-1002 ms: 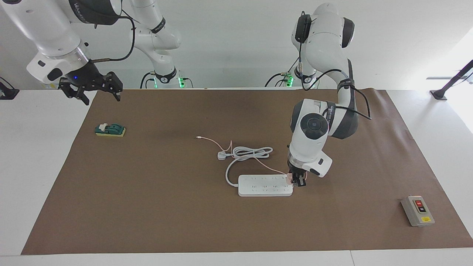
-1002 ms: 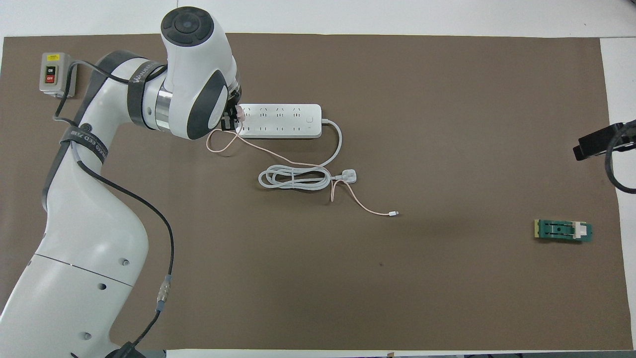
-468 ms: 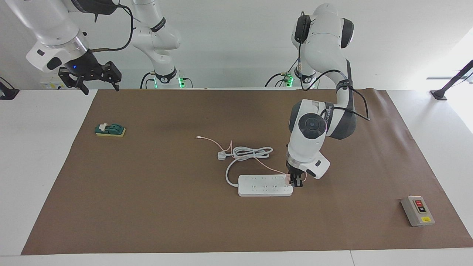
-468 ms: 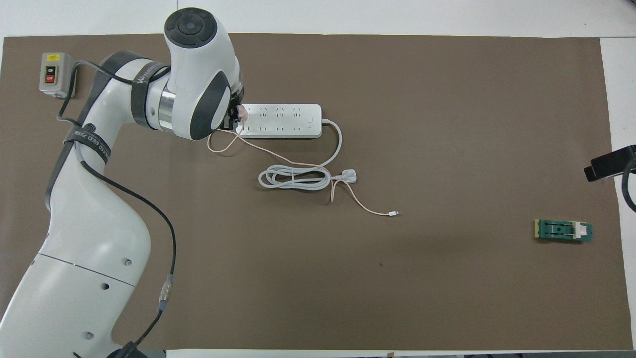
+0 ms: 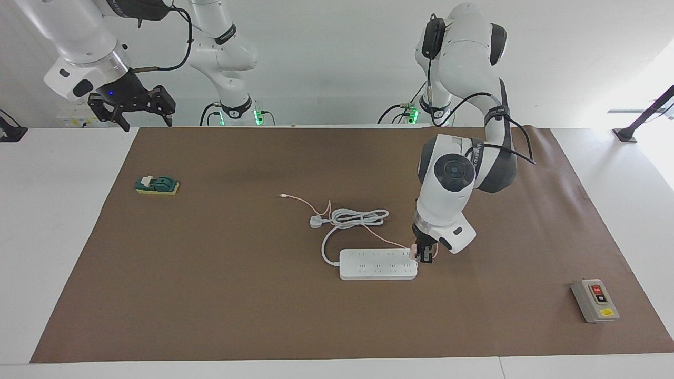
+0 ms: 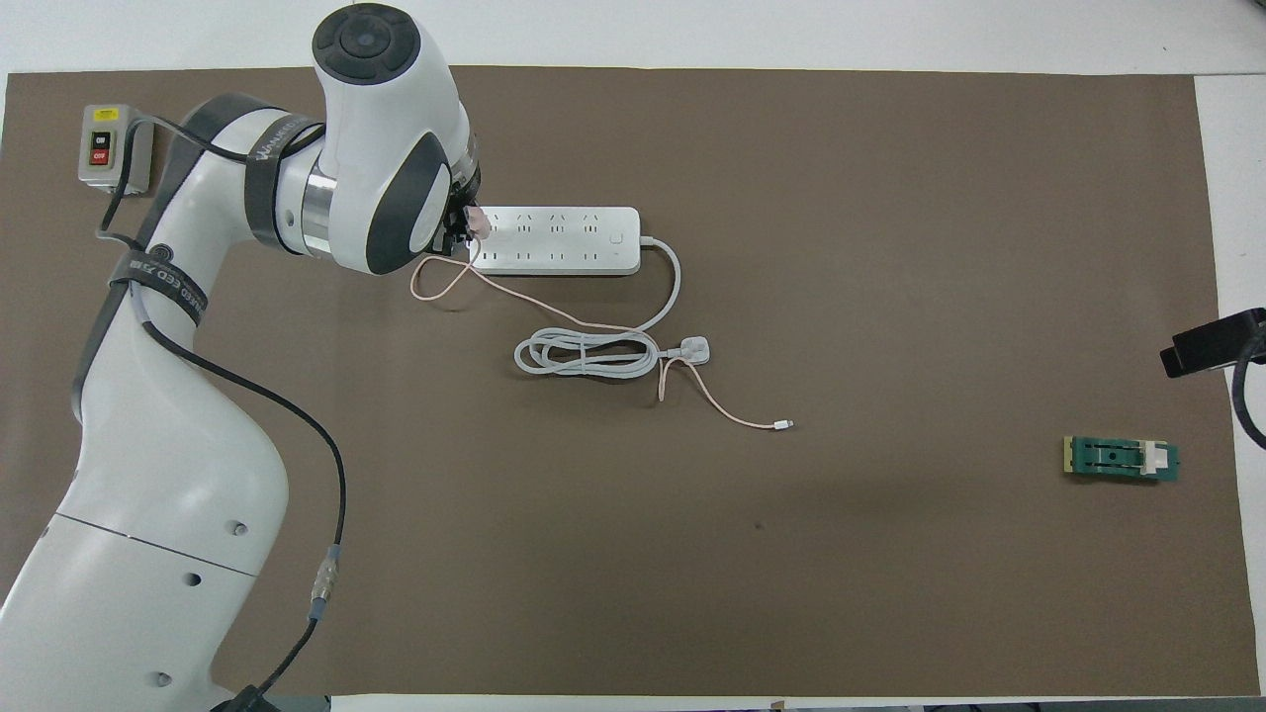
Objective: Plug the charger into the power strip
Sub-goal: 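Move the charger with the left gripper to the power strip socket, then push the charger prongs into the power strip socket with the left gripper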
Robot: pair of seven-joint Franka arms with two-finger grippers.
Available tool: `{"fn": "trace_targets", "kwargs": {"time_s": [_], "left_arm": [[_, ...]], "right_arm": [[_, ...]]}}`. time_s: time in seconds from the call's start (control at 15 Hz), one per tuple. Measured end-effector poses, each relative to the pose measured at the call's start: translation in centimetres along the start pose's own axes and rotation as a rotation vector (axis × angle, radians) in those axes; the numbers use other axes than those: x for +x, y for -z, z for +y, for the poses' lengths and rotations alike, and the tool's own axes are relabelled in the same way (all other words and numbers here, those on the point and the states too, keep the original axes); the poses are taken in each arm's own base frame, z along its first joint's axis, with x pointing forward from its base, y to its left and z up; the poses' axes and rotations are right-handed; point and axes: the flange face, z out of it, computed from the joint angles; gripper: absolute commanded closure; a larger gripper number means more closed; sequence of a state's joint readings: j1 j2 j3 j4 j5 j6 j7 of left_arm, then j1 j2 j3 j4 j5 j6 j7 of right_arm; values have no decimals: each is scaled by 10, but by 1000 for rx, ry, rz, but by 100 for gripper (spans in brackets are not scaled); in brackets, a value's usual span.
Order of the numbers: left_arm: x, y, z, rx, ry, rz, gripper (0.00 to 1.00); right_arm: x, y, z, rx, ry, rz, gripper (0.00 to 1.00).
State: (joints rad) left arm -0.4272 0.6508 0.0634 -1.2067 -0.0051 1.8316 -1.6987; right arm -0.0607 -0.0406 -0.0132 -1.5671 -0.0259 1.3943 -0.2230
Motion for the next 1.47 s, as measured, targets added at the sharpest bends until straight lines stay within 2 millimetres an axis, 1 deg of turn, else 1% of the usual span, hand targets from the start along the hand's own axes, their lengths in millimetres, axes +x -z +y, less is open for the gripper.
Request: {"fn": "trace_targets", "kwargs": {"time_s": [0.2, 0.4, 0.94, 1.07, 1.47], "left_arm": [[5, -2, 0, 9, -22, -7, 100], [5, -2, 0, 10, -32, -15, 100], [-2, -3, -1, 13, -62, -39, 100], [-3, -7, -2, 17, -72, -42, 100], [-7, -26, -5, 33, -82, -46, 100]], "right_arm": [[0, -1, 1, -5, -1, -3, 0], [4, 2, 3, -27, -3, 35, 0], [3, 8, 3, -34, -3, 60, 0], [3, 8, 3, -35, -3, 61, 0], [2, 9, 4, -35, -6, 63, 0]]}}
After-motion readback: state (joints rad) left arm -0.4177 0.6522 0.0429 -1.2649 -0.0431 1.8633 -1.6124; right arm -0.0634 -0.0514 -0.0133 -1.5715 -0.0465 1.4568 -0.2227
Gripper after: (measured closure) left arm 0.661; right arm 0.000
